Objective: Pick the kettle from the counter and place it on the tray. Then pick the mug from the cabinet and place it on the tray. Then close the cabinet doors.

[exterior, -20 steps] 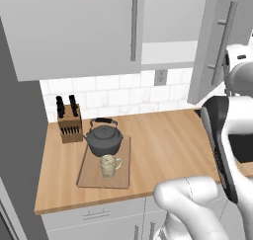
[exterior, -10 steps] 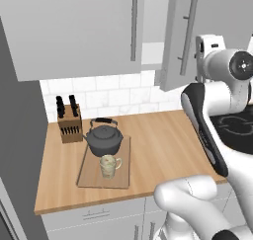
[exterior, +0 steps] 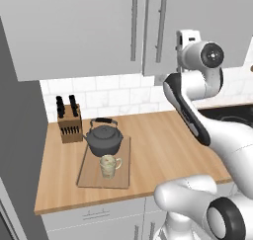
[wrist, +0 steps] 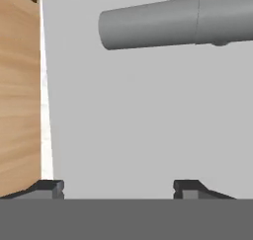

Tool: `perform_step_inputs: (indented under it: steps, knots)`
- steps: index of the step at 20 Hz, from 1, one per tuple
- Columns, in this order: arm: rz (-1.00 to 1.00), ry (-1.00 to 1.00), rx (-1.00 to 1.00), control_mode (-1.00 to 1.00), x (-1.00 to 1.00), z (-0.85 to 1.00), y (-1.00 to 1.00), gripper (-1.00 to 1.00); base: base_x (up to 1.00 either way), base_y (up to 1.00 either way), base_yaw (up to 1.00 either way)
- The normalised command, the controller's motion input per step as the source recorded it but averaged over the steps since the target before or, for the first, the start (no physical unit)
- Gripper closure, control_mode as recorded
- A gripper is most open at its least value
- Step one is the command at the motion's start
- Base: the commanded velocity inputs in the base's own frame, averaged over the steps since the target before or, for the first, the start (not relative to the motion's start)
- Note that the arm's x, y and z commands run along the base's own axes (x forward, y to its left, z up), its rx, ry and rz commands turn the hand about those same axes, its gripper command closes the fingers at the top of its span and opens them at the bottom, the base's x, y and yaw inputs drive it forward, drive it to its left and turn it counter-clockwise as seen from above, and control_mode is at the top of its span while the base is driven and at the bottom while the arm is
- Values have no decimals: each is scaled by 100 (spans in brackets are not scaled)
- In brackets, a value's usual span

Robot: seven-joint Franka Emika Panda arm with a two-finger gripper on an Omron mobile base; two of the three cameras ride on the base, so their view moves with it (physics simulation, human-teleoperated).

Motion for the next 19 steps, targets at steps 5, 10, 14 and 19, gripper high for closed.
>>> perform_step_inputs:
  steps: [5,10,14,19]
  knots:
    - [-2,12,-3,-100,64,-14,-6,-100,0,0,0]
    - [-6,18,-3,-100,44,-22,-12,-100,0,0,0]
    - [-2,10,-4,-100,6,-24,-19,-100,0,0,0]
    - [0,0,-6,-100,0,-33,-8,-100,0,0,0]
